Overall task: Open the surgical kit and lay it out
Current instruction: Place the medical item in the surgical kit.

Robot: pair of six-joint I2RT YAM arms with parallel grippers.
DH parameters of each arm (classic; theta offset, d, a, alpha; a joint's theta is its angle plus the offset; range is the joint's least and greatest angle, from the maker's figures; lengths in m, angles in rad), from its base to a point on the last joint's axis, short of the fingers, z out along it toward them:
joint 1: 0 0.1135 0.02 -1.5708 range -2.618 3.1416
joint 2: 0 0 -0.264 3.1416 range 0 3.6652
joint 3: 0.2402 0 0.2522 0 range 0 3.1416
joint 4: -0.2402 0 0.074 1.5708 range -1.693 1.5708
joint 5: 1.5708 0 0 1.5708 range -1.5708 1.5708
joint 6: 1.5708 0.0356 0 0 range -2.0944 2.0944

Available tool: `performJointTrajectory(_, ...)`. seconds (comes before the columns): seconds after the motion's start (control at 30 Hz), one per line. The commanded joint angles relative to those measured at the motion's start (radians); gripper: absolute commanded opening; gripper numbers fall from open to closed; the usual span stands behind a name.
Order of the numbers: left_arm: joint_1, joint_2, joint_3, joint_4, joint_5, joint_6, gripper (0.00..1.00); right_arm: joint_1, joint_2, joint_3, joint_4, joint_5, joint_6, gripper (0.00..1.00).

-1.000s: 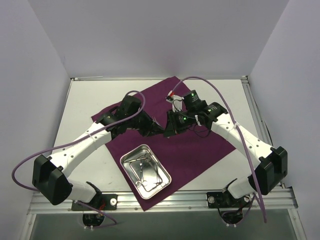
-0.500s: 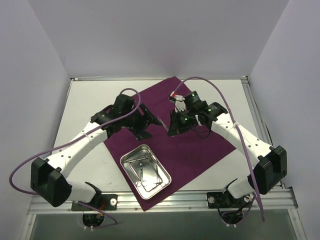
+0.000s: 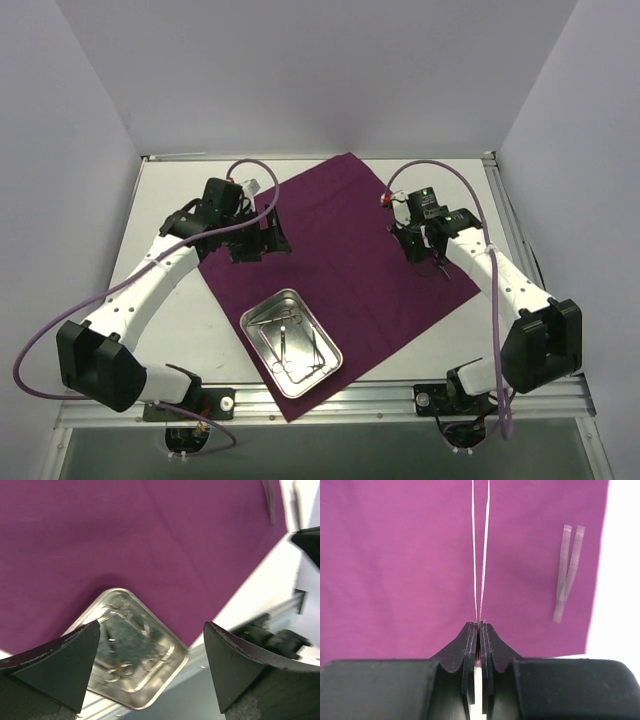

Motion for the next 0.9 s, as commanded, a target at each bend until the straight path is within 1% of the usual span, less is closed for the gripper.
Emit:
performJointTrajectory(0.0, 0.065, -0.019, -0.031, -0.007, -0.019, 0.154, 0.93, -0.066, 0.033, -0.027, -0.008, 0.126, -0.205, 0.00)
performJointTrajectory(0.03, 0.077, -0.022, -0.040, -0.001, -0.019, 0.174, 0.93, -0.106, 0.048, -0.035, 0.001, 0.128, -0.226, 0.00)
performJointTrajectory(0.2, 0.146, -0.047, -0.082, 0.037, 0.021, 0.227, 0.93, -0.166, 0.018, -0.143, 0.104, 0.103, -0.351, 0.00)
performJointTrajectory(0.27, 0.180, -0.044, -0.090, 0.034, 0.042, 0.245, 0.93, -0.207, 0.018, -0.167, 0.130, 0.088, -0.371, 0.00)
performJointTrajectory(0.3, 0.191, -0.041, -0.090, 0.030, 0.047, 0.253, 0.93, -0.216, 0.032, -0.177, 0.136, 0.029, -0.377, 0.00)
performJointTrajectory(0.47, 0.243, -0.039, -0.097, 0.021, 0.073, 0.294, 0.93, -0.224, 0.111, -0.197, 0.178, -0.044, -0.403, 0.00)
performJointTrajectory(0.6, 0.255, -0.032, -0.099, 0.018, 0.082, 0.314, 0.93, -0.241, 0.162, -0.204, 0.202, -0.036, -0.411, 0.00)
performJointTrajectory(0.87, 0.288, -0.013, -0.096, 0.007, 0.102, 0.316, 0.93, -0.267, 0.194, -0.214, 0.241, -0.045, -0.398, 0.00)
